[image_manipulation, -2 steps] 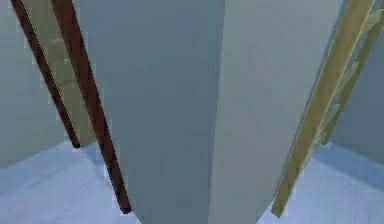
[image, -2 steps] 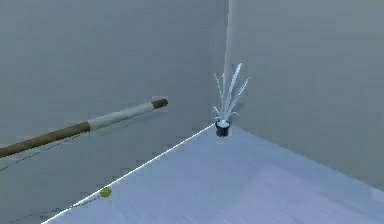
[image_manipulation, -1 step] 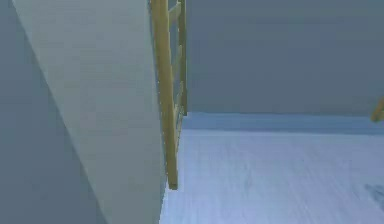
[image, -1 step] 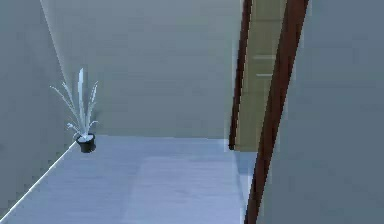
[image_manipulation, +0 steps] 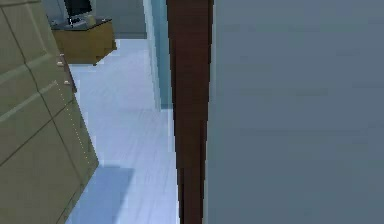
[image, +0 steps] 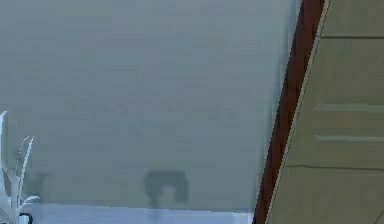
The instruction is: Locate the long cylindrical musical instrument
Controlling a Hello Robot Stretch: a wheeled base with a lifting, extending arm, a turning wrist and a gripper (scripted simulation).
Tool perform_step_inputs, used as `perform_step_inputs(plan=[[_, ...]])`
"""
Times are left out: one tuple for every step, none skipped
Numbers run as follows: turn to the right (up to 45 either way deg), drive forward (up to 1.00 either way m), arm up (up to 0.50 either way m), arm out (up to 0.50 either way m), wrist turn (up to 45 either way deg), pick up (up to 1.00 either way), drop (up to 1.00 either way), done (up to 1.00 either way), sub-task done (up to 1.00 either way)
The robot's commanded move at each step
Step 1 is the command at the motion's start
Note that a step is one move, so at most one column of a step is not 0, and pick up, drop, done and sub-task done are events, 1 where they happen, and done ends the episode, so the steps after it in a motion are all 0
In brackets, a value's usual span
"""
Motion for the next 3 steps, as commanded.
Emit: perform_step_inputs(plan=[[18.0, 0.0, 0.0, 0.0, 0.0, 0.0, 0.0, 0.0, 0.0], [0.0, 0.1, 0.0, 0.0, 0.0, 0.0, 0.0, 0.0, 0.0], [21.0, 0.0, 0.0, 0.0, 0.0, 0.0, 0.0, 0.0, 0.0]])
